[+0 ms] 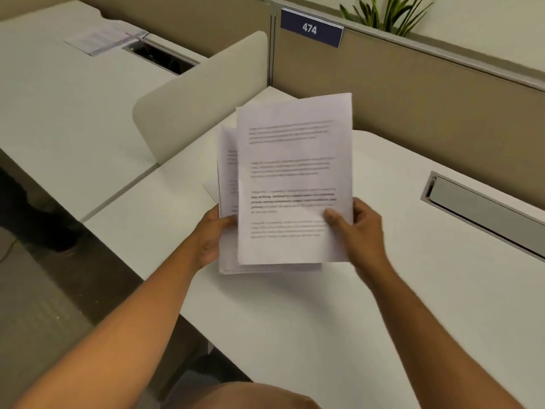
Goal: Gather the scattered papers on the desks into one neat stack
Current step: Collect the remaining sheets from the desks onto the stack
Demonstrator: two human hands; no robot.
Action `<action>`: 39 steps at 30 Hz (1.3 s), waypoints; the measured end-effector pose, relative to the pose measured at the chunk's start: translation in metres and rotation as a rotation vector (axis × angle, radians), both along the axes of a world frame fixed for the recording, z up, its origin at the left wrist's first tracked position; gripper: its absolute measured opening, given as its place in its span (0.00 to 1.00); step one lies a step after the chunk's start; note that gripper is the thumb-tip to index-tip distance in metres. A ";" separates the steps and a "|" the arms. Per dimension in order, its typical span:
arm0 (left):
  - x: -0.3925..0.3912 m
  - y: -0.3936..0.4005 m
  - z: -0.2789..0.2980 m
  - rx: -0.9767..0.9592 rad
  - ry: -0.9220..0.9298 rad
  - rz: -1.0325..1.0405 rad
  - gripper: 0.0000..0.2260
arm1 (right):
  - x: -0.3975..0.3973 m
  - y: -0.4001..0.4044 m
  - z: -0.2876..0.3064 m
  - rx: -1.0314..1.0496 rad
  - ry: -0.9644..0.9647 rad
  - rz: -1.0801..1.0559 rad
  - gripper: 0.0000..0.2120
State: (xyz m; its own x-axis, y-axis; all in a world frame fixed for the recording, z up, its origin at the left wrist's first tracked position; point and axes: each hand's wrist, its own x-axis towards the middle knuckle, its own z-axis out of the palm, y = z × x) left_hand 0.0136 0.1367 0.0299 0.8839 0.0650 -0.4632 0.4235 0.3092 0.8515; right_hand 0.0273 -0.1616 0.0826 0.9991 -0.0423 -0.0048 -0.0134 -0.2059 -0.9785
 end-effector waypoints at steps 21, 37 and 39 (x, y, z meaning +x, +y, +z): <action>-0.019 0.026 -0.007 0.065 -0.033 0.195 0.12 | 0.026 0.061 -0.054 -0.246 0.111 0.005 0.22; -0.035 0.054 -0.016 0.050 -0.018 0.224 0.13 | 0.085 0.062 -0.079 -0.569 0.491 -0.098 0.18; -0.036 0.056 -0.015 0.049 -0.016 0.231 0.13 | 0.085 0.051 -0.077 -0.317 0.455 -0.201 0.09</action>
State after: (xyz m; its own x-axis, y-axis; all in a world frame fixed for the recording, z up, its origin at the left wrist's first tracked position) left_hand -0.0224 0.1930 0.0147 0.8501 0.2887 -0.4403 0.3324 0.3543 0.8741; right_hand 0.1118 -0.1104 0.0059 0.8719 -0.2999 -0.3872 -0.4864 -0.4378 -0.7561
